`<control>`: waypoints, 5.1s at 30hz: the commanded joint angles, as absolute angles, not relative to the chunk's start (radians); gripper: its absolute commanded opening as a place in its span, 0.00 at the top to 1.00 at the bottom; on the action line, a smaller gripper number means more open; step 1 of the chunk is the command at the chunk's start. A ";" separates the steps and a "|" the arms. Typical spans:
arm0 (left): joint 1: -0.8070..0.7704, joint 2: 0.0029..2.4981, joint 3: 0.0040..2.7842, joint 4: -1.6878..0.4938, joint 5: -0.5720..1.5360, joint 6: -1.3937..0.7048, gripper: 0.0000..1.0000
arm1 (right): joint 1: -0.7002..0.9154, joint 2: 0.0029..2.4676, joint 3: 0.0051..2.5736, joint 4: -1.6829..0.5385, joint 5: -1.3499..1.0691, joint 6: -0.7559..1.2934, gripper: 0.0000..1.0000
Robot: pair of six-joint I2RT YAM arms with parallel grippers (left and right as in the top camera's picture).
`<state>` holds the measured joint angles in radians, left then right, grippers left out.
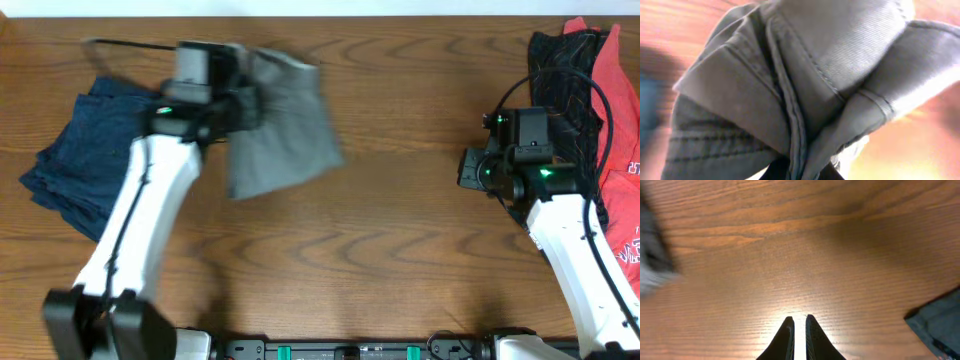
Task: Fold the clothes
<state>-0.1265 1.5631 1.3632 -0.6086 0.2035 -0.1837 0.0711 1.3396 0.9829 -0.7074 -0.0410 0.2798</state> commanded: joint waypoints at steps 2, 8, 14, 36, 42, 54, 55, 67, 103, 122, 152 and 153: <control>-0.004 1.490 1.360 -0.598 0.022 -0.074 0.94 | 0.059 1.324 0.999 -0.735 -0.041 0.260 0.92; 0.146 1.481 1.360 -0.513 0.004 -0.048 0.94 | 0.059 1.324 0.999 -0.754 -0.041 0.260 0.93; 0.237 1.481 1.360 -0.488 0.007 -0.048 0.94 | 0.059 1.324 0.999 -0.753 -0.033 0.260 0.92; 0.441 1.510 1.350 -0.519 0.014 -0.065 0.94 | 0.059 1.324 0.999 -0.752 -0.006 0.253 0.91; 0.466 1.557 1.342 -0.522 0.013 -0.066 0.94 | 0.059 1.324 0.999 -0.754 -0.008 0.253 0.91; 0.586 1.628 1.342 -0.533 0.014 -0.148 0.93 | 0.059 1.324 0.999 -0.756 -0.008 0.253 0.90; 0.589 1.631 1.342 -0.542 0.014 -0.148 0.92 | 0.059 1.324 0.999 -0.756 -0.008 0.253 0.90; 0.620 1.653 1.342 -0.571 0.014 -0.176 0.01 | 0.059 1.324 0.999 -0.756 -0.008 0.253 0.89; 0.717 1.917 1.362 -0.396 0.236 -0.301 0.04 | 0.059 1.324 0.999 -0.830 -0.028 0.253 0.50; 0.631 1.452 1.362 -0.436 0.318 -0.278 0.02 | 0.059 1.324 0.999 -0.847 -0.043 0.253 0.01; -0.046 1.346 1.298 -1.444 0.173 -0.146 0.02 | 0.060 1.280 0.964 -1.168 -0.160 0.247 0.01; -0.056 1.295 1.272 -1.421 0.170 -0.146 0.02 | 0.060 1.255 0.944 -1.157 -0.162 0.257 0.01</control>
<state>-0.0334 1.4086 1.3113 -1.4342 0.2050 -0.1596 0.0711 1.3136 0.9752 -1.1618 -0.1402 0.2276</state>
